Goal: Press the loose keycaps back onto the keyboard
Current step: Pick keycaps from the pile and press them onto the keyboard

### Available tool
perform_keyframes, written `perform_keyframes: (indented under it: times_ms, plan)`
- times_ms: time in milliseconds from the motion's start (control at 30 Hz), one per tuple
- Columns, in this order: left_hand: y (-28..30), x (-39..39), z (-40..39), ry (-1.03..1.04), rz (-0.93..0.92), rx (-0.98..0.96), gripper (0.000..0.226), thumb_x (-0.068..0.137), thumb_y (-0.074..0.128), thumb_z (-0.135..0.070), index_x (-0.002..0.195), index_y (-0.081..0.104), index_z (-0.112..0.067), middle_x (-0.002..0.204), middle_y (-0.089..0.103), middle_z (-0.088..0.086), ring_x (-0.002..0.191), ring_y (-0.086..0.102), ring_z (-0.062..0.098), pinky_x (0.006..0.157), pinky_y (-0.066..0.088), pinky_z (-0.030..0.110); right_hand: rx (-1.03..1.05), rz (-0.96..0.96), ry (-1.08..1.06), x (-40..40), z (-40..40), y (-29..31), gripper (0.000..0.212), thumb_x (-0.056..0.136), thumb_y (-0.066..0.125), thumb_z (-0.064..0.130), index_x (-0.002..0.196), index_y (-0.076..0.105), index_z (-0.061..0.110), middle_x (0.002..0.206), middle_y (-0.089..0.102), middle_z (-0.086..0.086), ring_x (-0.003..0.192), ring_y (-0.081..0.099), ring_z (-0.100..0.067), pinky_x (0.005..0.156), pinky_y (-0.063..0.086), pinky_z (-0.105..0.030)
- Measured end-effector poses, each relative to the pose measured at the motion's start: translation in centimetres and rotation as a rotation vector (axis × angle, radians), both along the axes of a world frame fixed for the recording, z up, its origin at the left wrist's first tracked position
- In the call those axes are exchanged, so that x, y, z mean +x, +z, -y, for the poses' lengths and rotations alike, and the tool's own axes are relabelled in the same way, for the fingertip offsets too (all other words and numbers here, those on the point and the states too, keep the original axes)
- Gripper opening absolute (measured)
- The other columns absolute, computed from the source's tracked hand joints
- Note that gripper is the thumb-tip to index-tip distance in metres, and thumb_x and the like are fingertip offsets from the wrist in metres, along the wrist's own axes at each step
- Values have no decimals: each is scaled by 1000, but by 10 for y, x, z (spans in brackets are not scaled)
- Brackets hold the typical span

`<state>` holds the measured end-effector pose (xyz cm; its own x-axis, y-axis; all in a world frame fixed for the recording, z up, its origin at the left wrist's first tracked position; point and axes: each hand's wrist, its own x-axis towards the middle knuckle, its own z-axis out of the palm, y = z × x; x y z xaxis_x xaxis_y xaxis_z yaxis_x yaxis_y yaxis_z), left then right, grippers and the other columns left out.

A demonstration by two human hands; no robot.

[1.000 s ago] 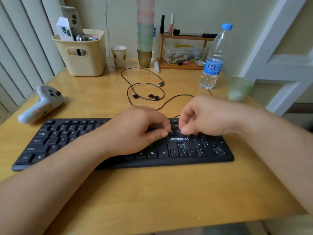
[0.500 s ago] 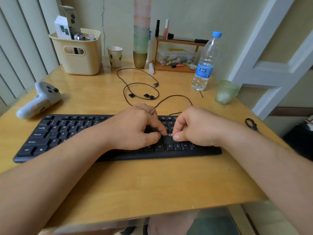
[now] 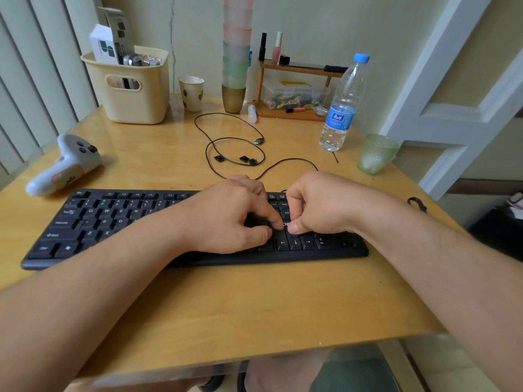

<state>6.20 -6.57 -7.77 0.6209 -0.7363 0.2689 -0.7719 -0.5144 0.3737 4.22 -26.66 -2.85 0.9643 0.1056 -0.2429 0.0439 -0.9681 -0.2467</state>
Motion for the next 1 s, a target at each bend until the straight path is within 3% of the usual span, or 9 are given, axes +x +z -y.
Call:
perform_keyframes:
  times_ms: [200, 367, 500, 667, 800, 933, 1000]
  plan:
    - [0, -2, 3, -19, 0, 7, 35, 85, 61, -46, 116, 76, -46, 92, 55, -14, 96, 46, 4, 90, 28, 5, -45, -89, 19, 3, -4, 9, 21, 86, 84, 27, 77, 66, 20, 76, 63, 3, 72, 57, -15, 61, 43, -26]
    - [-1, 0, 3, -20, -2, 5, 34, 85, 61, -46, 115, 76, -48, 90, 54, -15, 95, 46, 1, 89, 29, 5, -163, -183, 102, 10, -16, 21, 14, 91, 79, 27, 93, 70, 17, 83, 61, 4, 81, 56, -17, 64, 44, -27]
    - [0, 0, 2, -14, 13, 25, 37, 85, 58, -47, 118, 75, -47, 89, 53, -15, 94, 45, 4, 88, 28, 4, -221, -185, 132, 16, -20, 21, 22, 92, 77, 26, 80, 58, 22, 79, 55, 6, 84, 57, -20, 59, 42, -24]
    - [0, -1, 2, -28, 36, 46, 43, 83, 49, -57, 118, 74, -49, 89, 53, -15, 92, 45, 6, 88, 29, 7, -104, -148, 74, 15, -8, 9, 17, 89, 81, 24, 83, 66, 18, 81, 62, 2, 79, 56, -17, 64, 44, -28]
    - [2, -3, 3, -12, 32, 75, 39, 86, 54, -51, 121, 73, -49, 91, 53, -16, 95, 46, 7, 90, 34, 16, -1, -111, 4, 14, 5, 4, 21, 84, 86, 30, 76, 69, 21, 81, 66, 3, 80, 61, -19, 68, 50, -32]
    - [3, -3, 2, 11, 37, 58, 36, 86, 58, -46, 116, 77, -43, 92, 56, -13, 97, 48, 9, 90, 36, 21, 57, -96, -31, 18, 17, 7, 22, 75, 91, 38, 76, 73, 26, 84, 73, 0, 90, 69, -26, 86, 59, -47]
    - [4, -1, 1, 20, 39, 50, 34, 86, 58, -46, 113, 77, -42, 93, 57, -13, 98, 50, 10, 91, 38, 22, 75, -100, -27, 17, 18, 6, 27, 70, 93, 43, 75, 72, 26, 80, 71, 1, 84, 68, -24, 83, 59, -46]
